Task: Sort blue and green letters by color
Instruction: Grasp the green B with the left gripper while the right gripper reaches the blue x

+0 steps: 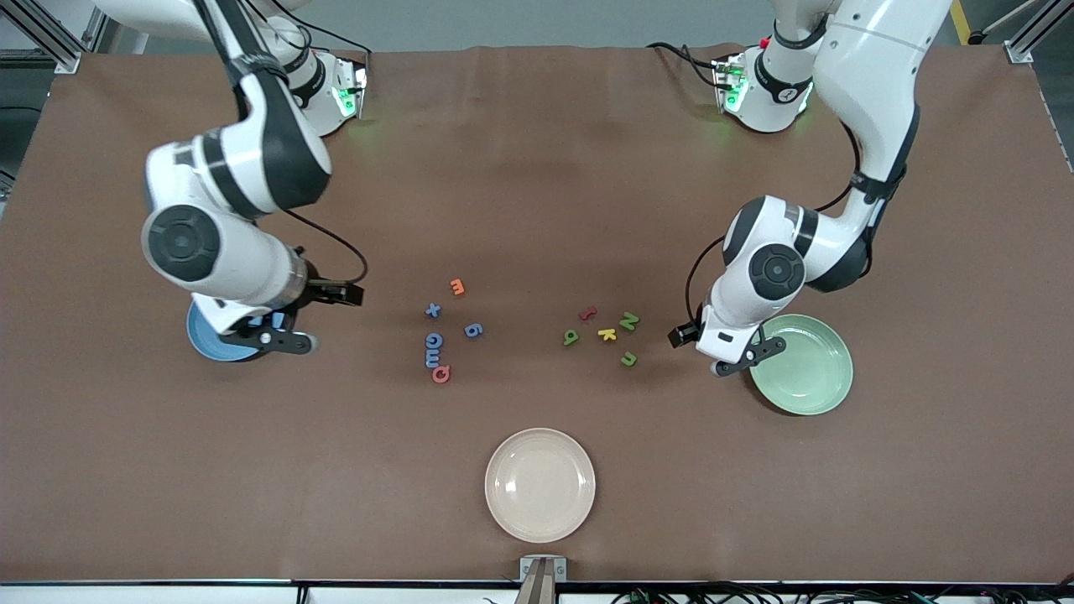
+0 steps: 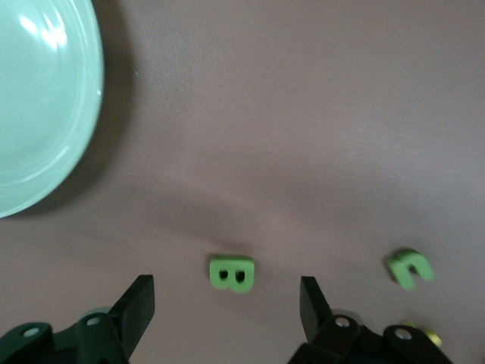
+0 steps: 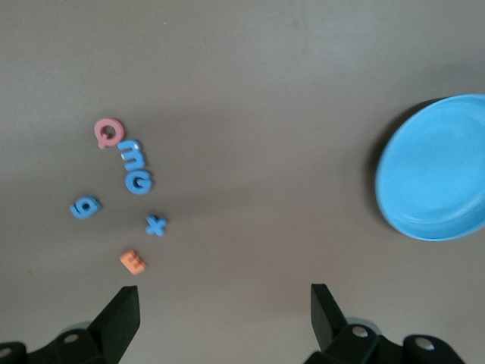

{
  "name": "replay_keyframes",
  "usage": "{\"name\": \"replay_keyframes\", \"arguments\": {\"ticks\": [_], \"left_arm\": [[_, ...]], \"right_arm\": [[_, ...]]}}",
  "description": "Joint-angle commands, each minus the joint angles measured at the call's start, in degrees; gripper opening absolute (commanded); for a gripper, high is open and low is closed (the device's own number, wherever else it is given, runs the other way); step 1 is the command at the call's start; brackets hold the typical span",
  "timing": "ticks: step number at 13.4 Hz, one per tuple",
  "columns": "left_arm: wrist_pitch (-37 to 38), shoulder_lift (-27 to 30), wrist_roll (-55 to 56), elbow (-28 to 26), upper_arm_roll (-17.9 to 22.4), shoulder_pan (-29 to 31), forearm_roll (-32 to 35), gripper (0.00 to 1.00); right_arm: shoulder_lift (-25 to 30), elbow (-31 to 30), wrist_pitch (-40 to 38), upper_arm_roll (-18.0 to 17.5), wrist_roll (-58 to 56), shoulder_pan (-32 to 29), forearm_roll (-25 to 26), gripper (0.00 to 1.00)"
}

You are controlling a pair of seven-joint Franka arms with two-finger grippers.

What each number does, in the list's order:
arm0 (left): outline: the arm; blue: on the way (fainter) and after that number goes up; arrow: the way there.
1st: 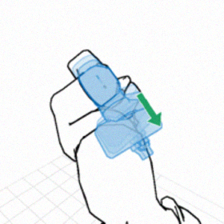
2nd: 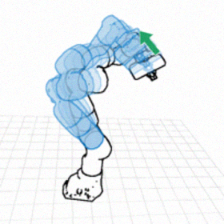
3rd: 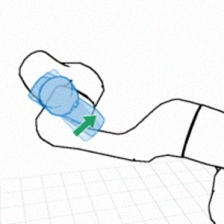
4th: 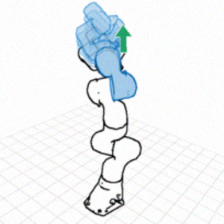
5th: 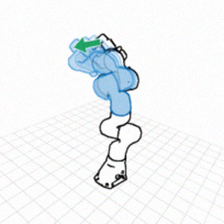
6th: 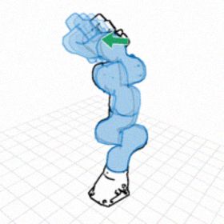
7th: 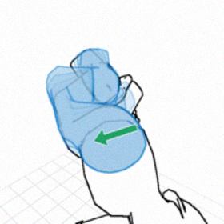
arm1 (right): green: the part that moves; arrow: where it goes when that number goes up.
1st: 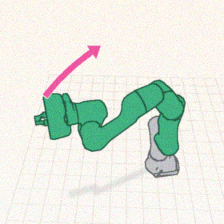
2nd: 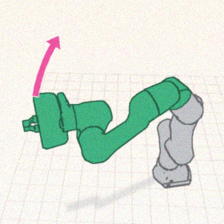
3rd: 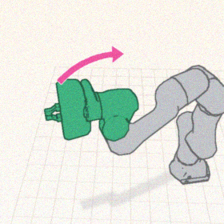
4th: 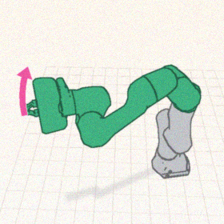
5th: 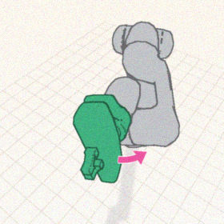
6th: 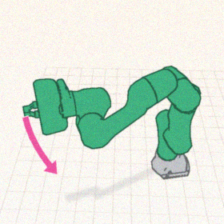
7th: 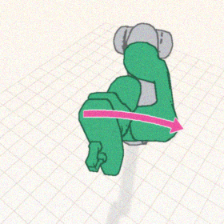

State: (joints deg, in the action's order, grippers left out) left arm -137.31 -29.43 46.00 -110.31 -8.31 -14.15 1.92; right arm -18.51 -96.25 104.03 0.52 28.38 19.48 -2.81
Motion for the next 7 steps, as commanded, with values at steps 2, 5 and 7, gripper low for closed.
{"name": "replay_keyframes", "arguments": {"ticks": [2, 5, 7], "left_arm": [[-3.4, -2.46, 2.77, -0.87, 0.14, -0.53, 0.19, 0.8], [-4.54, -4.66, 3.74, -0.52, 0.14, -0.97, 0.19, 0.73], [-4.63, -4.93, 3.83, -0.52, 0.14, -1.67, 0.19, 0.64]], "right_arm": [[1.46, -12.01, 14.13, 0.45, 7.2, 3.63, -0.79, 0.99], [-1.6, -16.16, 23.99, 0.36, 13.09, 5.91, -0.79, 0.99], [-3.8, -17.39, 28.22, 0.36, 15.64, 6.88, -1.23, 0.98]]}}
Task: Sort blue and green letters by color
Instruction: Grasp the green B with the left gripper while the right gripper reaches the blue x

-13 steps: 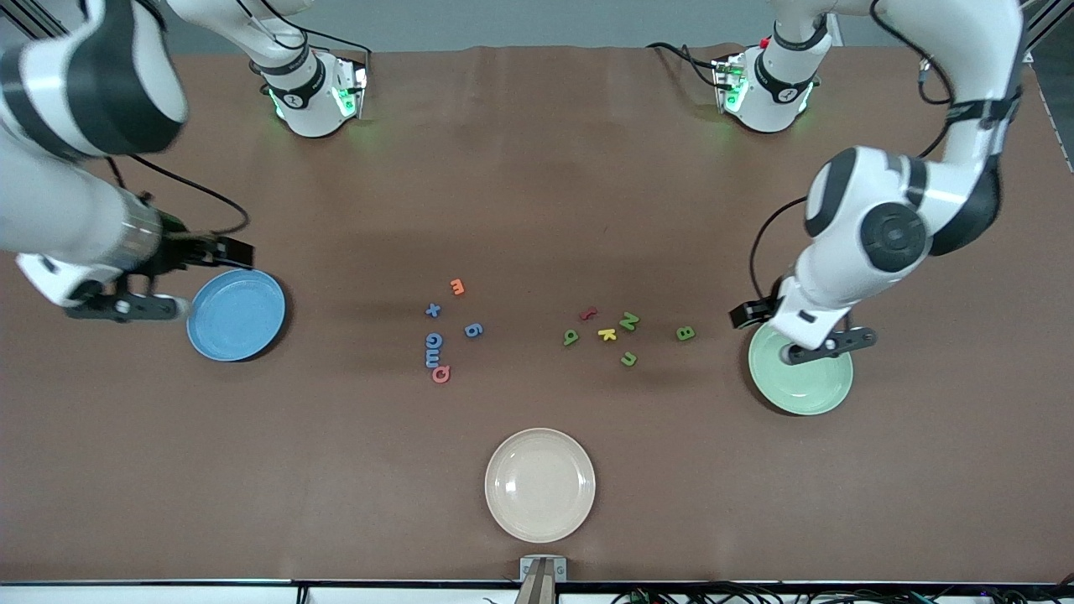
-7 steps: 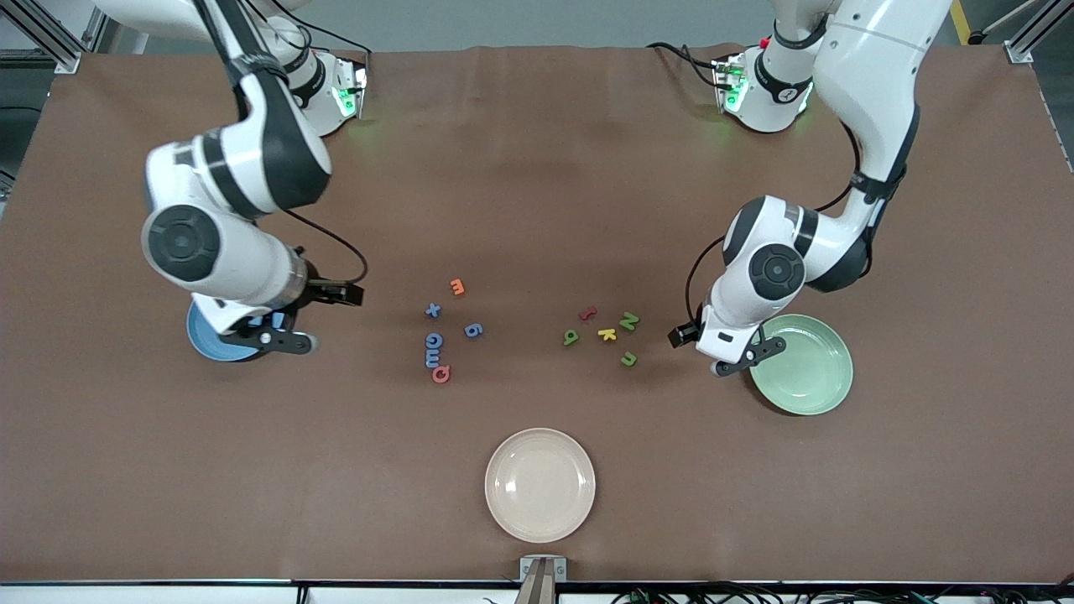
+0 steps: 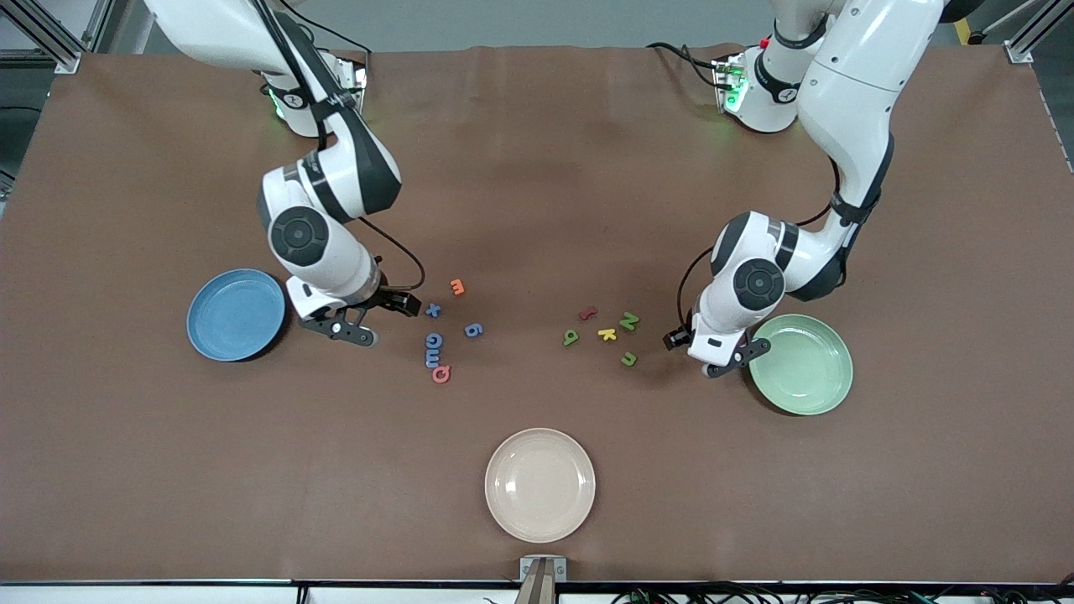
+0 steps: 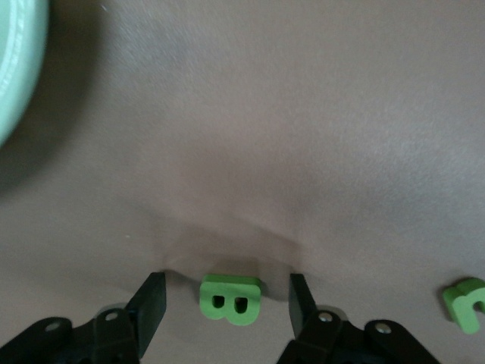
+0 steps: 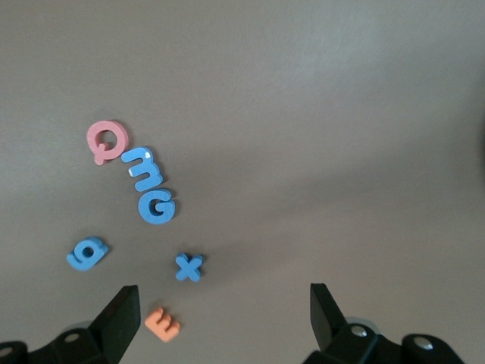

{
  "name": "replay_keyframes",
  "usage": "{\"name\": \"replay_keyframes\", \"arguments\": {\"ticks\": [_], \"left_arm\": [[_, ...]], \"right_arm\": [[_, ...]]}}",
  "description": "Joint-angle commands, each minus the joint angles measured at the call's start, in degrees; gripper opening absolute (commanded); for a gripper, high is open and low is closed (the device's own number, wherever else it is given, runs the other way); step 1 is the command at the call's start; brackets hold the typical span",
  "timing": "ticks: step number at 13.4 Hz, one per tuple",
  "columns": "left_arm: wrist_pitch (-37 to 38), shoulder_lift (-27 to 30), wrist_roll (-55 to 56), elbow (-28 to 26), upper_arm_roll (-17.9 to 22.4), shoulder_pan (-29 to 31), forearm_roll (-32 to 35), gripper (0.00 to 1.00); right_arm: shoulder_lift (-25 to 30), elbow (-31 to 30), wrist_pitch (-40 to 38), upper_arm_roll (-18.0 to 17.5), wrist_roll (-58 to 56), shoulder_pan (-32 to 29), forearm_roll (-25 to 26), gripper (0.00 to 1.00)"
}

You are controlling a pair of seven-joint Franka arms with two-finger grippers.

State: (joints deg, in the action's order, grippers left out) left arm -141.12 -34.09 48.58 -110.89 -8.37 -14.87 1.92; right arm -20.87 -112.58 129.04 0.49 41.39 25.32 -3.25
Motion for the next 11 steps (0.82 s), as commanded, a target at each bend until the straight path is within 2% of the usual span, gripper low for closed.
{"name": "replay_keyframes", "arguments": {"ticks": [1, 2, 4, 5, 9, 11], "left_arm": [[-0.82, -0.44, 1.34, 0.06, 0.2, -0.95, 0.19, 0.57], [-0.82, -0.53, 1.52, 0.06, 0.2, -0.95, 0.19, 0.44], [-0.21, 0.16, 1.43, -0.21, 0.2, -0.77, 0.28, 0.1], [-0.03, 1.13, 1.35, -0.29, 0.2, -0.25, 0.28, 0.01], [6.63, 7.71, -0.49, 0.23, 1.08, 2.81, 0.36, 0.0], [9.01, 8.96, -4.26, 1.19, 1.16, 5.98, 0.63, 0.0]], "right_arm": [[-2.15, -1.85, 5.41, 0.39, 2.64, 1.4, -1.75, 0.98], [-2.85, -3.16, 7.95, 0.39, 2.64, 1.49, -2.37, 0.98], [-4.25, -4.49, 11.74, 0.3, 2.64, 2.62, -2.38, 0.95], [-4.96, -4.49, 12.28, 0.3, 2.64, 2.89, -2.38, 0.92], [-6.81, -4.49, 13.43, 0.21, 2.64, 3.95, -4.4, 0.74], [-7.51, -4.49, 13.51, -0.75, 2.64, 3.86, -4.4, 0.73]]}}
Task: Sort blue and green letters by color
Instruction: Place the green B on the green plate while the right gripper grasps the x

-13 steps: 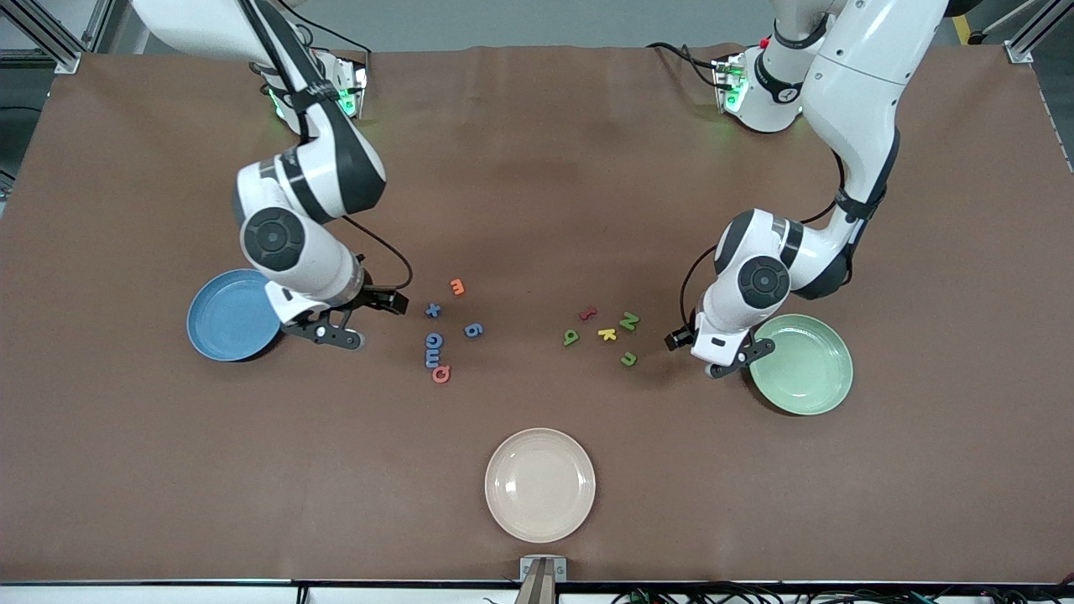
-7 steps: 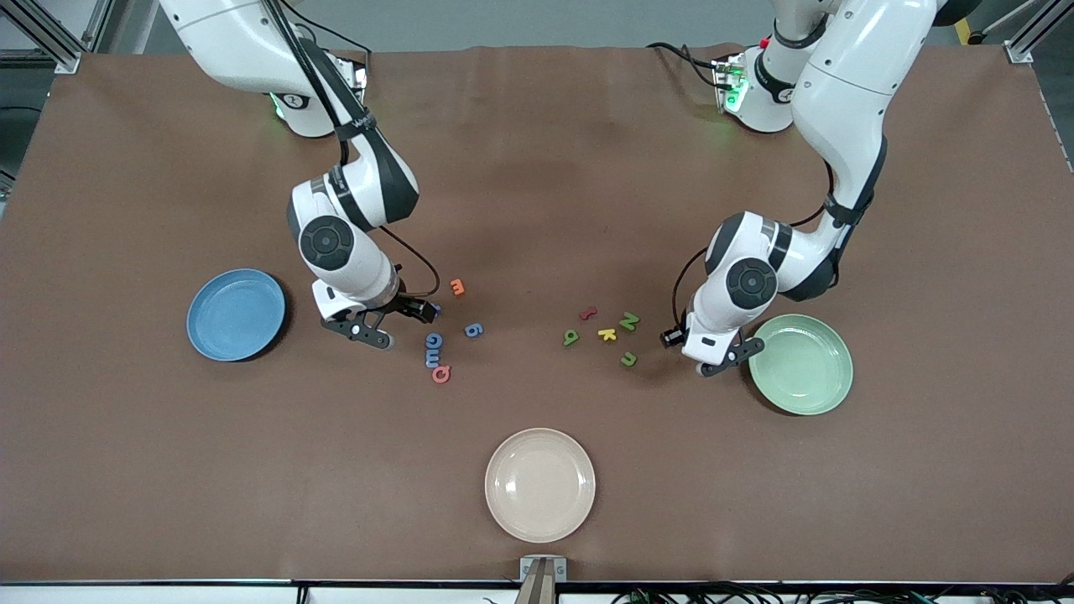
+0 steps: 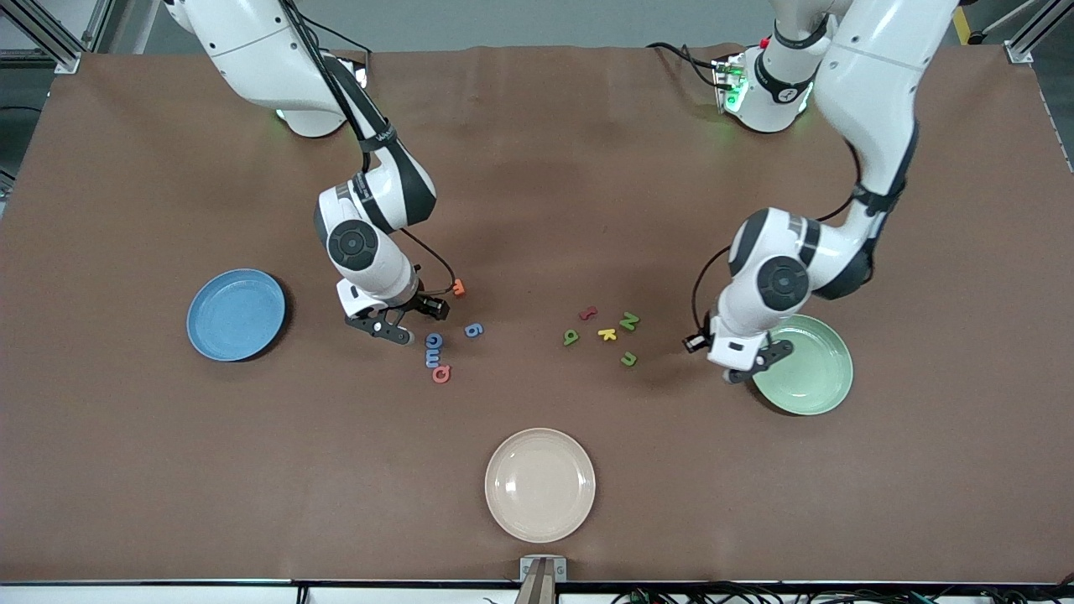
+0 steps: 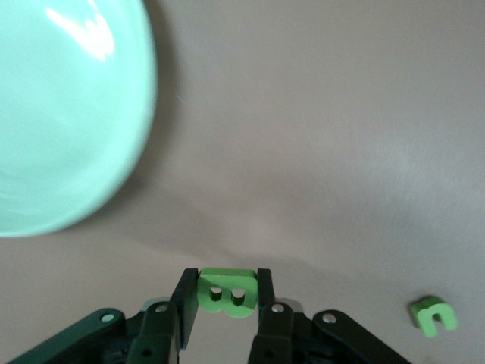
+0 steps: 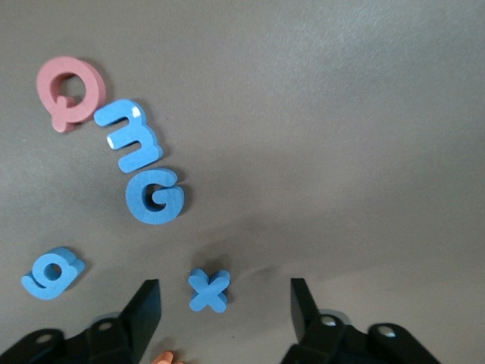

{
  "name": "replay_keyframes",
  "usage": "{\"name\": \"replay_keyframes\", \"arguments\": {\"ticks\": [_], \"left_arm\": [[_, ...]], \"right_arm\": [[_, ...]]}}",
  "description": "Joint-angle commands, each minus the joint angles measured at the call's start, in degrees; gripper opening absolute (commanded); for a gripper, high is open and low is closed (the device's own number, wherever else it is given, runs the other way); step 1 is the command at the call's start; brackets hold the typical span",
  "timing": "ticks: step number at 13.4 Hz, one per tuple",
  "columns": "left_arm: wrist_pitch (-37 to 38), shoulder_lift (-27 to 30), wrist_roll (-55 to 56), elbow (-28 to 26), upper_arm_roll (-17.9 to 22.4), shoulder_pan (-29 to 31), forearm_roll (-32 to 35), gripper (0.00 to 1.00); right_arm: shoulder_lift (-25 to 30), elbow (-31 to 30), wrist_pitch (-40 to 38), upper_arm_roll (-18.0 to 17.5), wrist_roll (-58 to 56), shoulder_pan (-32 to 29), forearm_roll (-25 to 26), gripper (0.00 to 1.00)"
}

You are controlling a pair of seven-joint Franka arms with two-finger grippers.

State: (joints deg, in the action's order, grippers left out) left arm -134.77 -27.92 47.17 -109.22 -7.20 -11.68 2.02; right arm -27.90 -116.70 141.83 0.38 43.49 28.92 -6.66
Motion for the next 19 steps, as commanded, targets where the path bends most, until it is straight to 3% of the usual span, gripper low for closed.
{"name": "replay_keyframes", "arguments": {"ticks": [1, 5, 6, 7, 8, 9, 13, 15, 19], "left_arm": [[2.67, 2.7, -5.75, -0.29, -0.01, 4.72, 0.53, 0.0], [2.58, 0.15, -12.71, 1.12, -0.01, 11.67, 0.61, 0.02], [2.41, -0.28, -13.94, 1.64, -0.01, 12.99, 0.61, 0.08], [2.41, -1.33, -15.25, 2.34, -0.01, 13.78, 0.61, 0.35], [2.41, -1.52, -15.35, 2.7, -0.01, 13.96, 0.53, 0.77], [2.41, -1.52, -15.35, 2.7, -0.01, 14.05, 0.53, 1.0], [3.28, 0.14, -11.68, 2.44, -1.4, 13.0, 0.44, 1.0], [3.46, -0.2, -1.97, 3.05, -3.43, 9.94, 0.44, 0.97], [3.37, -7.38, 14.75, 13.04, -3.43, 2.12, -0.17, 0.85]], "right_arm": [[-0.92, -0.29, 0.9, -0.82, 0.54, 0.26, -1.07, 0.73], [-1.81, -0.02, 0.9, -1.52, 0.45, 0.26, -1.07, 0.68], [-1.89, -0.02, 0.9, -1.87, 0.45, -0.09, -1.07, 0.66], [-2.33, 0.15, 0.9, -1.96, 0.45, -0.1, -1.07, 0.65], [-2.42, 0.15, 0.9, -1.96, 0.45, -0.01, -1.07, 0.63], [-2.42, 0.24, 0.9, -1.96, 0.45, -0.01, -1.16, 0.61], [-2.51, 0.85, 0.9, -1.88, 0.28, -0.36, -1.16, 0.54], [-2.6, 0.94, 0.9, -1.88, 0.28, -0.36, -1.16, 0.47], [-2.6, 0.94, 0.9, -1.88, -0.16, -0.97, -1.16, 0.28]]}}
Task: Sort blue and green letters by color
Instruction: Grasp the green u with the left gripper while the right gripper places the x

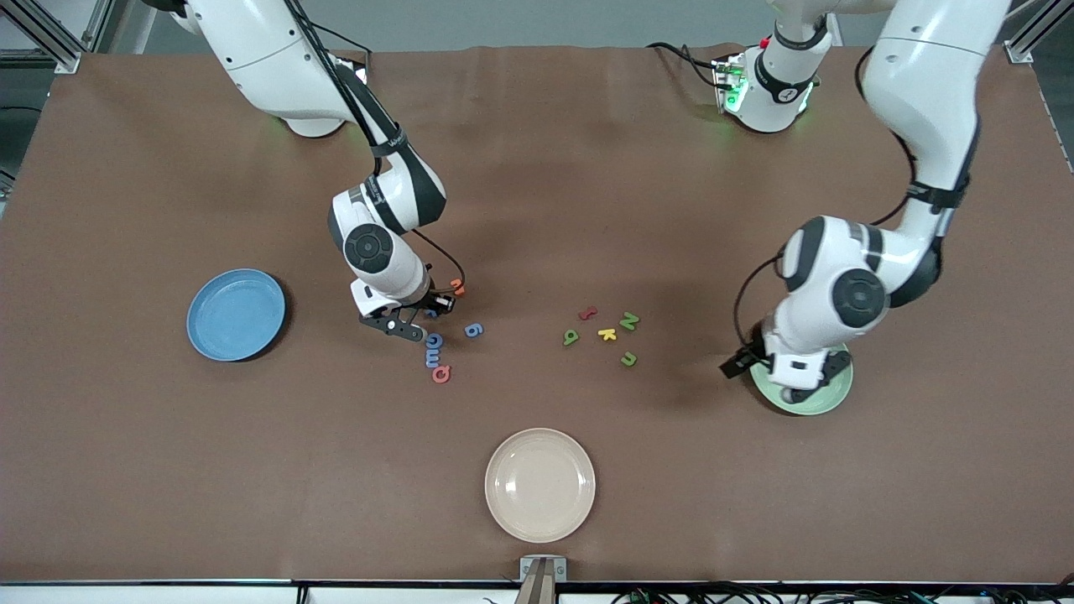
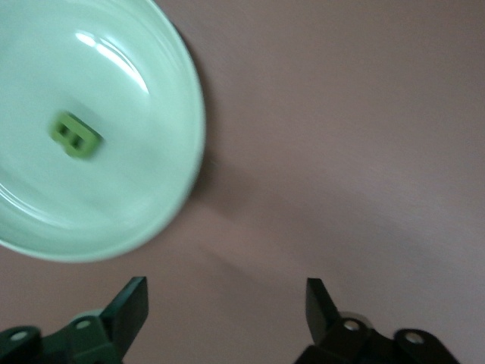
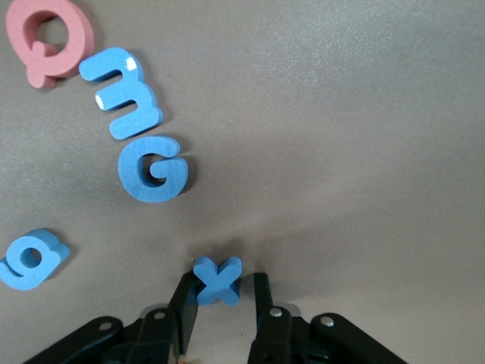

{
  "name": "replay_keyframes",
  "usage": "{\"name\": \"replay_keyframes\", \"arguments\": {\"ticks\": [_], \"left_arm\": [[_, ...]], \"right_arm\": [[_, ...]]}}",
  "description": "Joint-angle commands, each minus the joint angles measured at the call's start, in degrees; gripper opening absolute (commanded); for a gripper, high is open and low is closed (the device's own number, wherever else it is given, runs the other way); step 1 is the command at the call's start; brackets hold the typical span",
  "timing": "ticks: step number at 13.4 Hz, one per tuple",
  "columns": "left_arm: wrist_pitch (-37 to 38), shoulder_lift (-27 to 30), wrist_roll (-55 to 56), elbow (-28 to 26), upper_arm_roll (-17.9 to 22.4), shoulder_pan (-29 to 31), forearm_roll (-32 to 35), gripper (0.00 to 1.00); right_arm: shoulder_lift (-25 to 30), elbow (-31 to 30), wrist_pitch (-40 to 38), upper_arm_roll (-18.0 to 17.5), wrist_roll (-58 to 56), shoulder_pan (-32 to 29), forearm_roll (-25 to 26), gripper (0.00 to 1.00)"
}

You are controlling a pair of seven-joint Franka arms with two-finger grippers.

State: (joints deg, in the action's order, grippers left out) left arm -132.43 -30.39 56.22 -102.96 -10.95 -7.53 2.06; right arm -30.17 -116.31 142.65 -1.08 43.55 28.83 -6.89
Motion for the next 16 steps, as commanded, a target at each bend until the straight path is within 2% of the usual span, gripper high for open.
{"name": "replay_keyframes", "arguments": {"ticks": [1, 4, 7, 9, 12, 16], "left_arm": [[1.12, -7.56, 9.75, 10.02, 0.32, -3.79, -0.22, 0.82], [1.03, -13.98, 21.79, 18.12, 0.41, -8.46, -0.22, 0.74], [0.95, -16.98, 29.46, 20.69, 0.93, -12.23, 0.13, 0.66], [1.21, -16.99, 31.06, 20.17, 1.11, -13.3, 0.4, 0.63], [2.35, -17.6, 32.46, 19.99, 1.11, -13.65, 0.49, 0.6], [4.72, -17.69, 32.55, 19.55, 2.25, -14.71, 0.49, 0.58]], "right_arm": [[-0.32, 0.56, 0.08, -0.42, -0.3, -0.88, -0.93, 0.24], [0.9, 0.04, -0.7, -0.33, -0.48, -0.88, -0.93, 0.18], [7.3, -2.15, -4.82, -0.33, -5.63, -3.59, -0.93, 0.16], [11.61, -3.56, -10.09, -0.42, -14.84, -8.68, -0.93, 0.16], [17.5, -9.35, -10.9, -0.15, -29.09, -16.59, -0.93, 0.16], [17.52, -11.65, -10.03, -0.06, -48.25, -29.42, -0.76, 0.16]]}}
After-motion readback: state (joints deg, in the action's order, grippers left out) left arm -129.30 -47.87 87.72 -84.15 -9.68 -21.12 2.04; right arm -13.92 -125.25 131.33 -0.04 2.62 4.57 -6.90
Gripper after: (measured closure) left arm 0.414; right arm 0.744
